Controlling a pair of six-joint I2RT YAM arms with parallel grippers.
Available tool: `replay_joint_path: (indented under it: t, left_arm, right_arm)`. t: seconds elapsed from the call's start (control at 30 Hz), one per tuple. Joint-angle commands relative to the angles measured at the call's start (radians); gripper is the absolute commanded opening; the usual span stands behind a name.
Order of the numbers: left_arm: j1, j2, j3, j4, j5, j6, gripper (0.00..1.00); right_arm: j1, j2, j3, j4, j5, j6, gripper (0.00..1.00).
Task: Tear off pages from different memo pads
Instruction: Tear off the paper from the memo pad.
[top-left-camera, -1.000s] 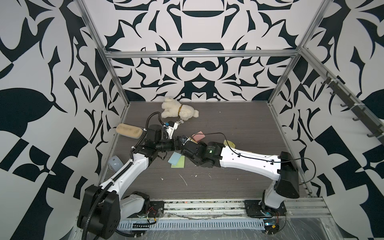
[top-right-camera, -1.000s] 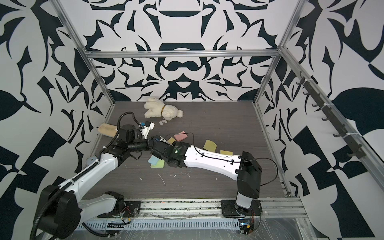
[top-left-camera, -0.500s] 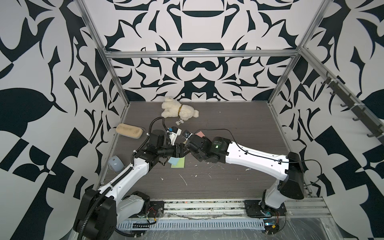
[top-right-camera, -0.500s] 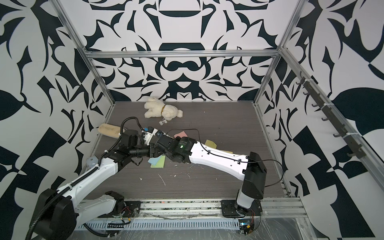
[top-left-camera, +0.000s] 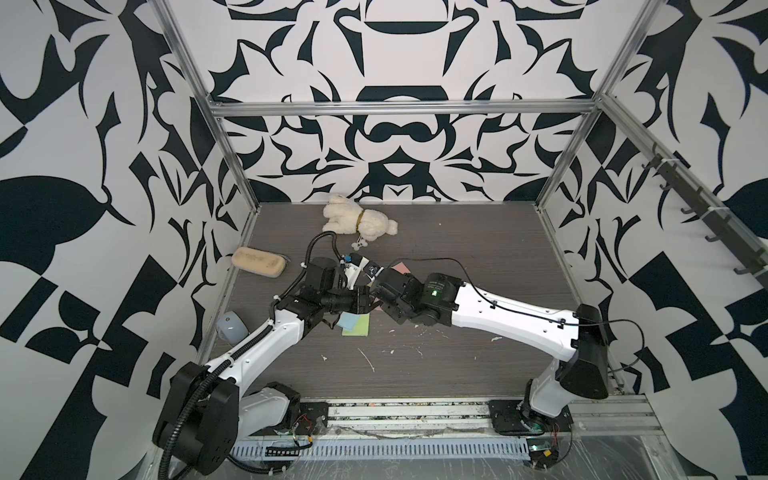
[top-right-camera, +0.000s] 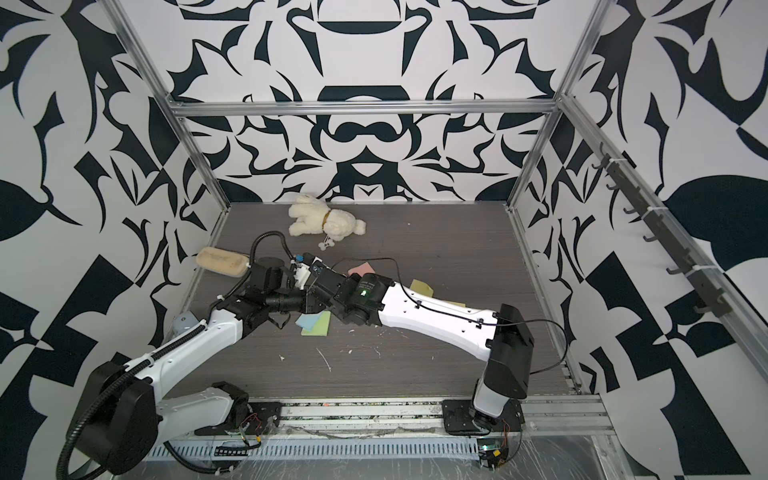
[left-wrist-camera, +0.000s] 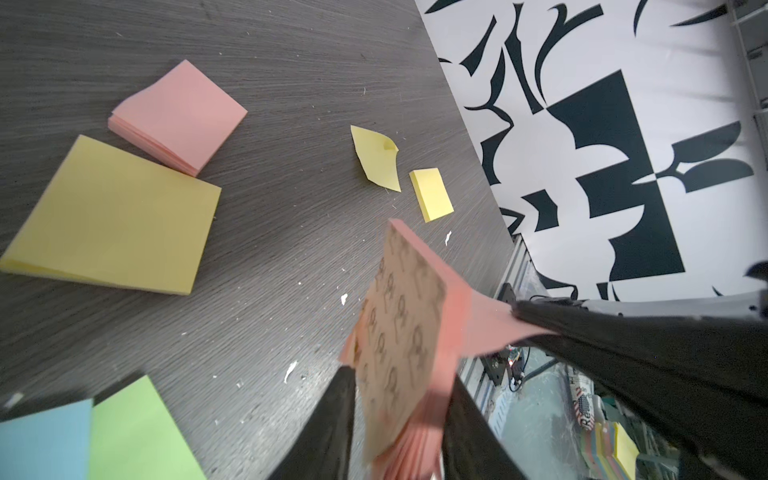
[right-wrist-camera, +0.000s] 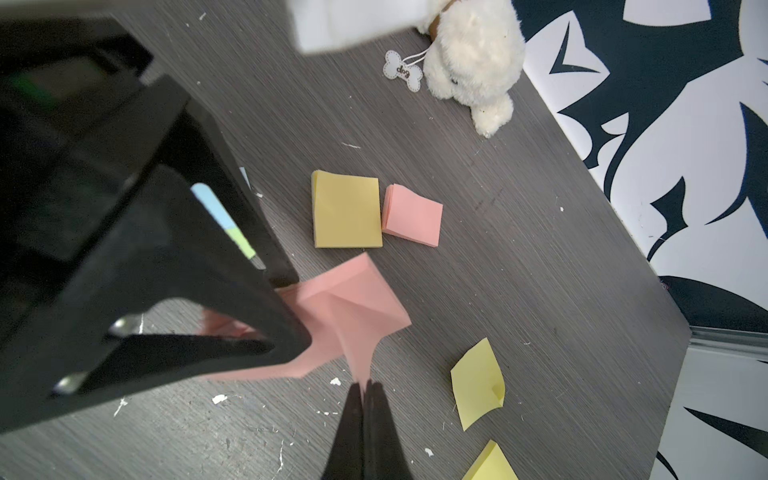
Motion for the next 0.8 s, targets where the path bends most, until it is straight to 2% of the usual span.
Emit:
replay_joint_path:
  t: [0.0,0.17,0.3,0.77]
  left_arm:
    - [-0.002,0.015,0.040,0.021,-0.002,-0.009,0.24]
    - [-0.001,0.025,0.047,0.021,-0.005,-0.026,0.10]
    - [-0.001,0.034,0.046,0.010,-0.009,-0.033,0.05]
    - [-0.001,0.052,0.061,-0.002,-0.003,-0.044,0.00]
  right_arm:
    - [0.000,-0.047,0.033,0.019,0.013,0.007,0.00]
    - [-0.013,-0.059,0.020,0.024,0.016,0.007,0.00]
    - [-0.040,-0.080,0.005,0.019,0.027,-0.013,0.00]
    - [-0.166,-0.157,-0.050,0.010,0.031,-0.066,0.00]
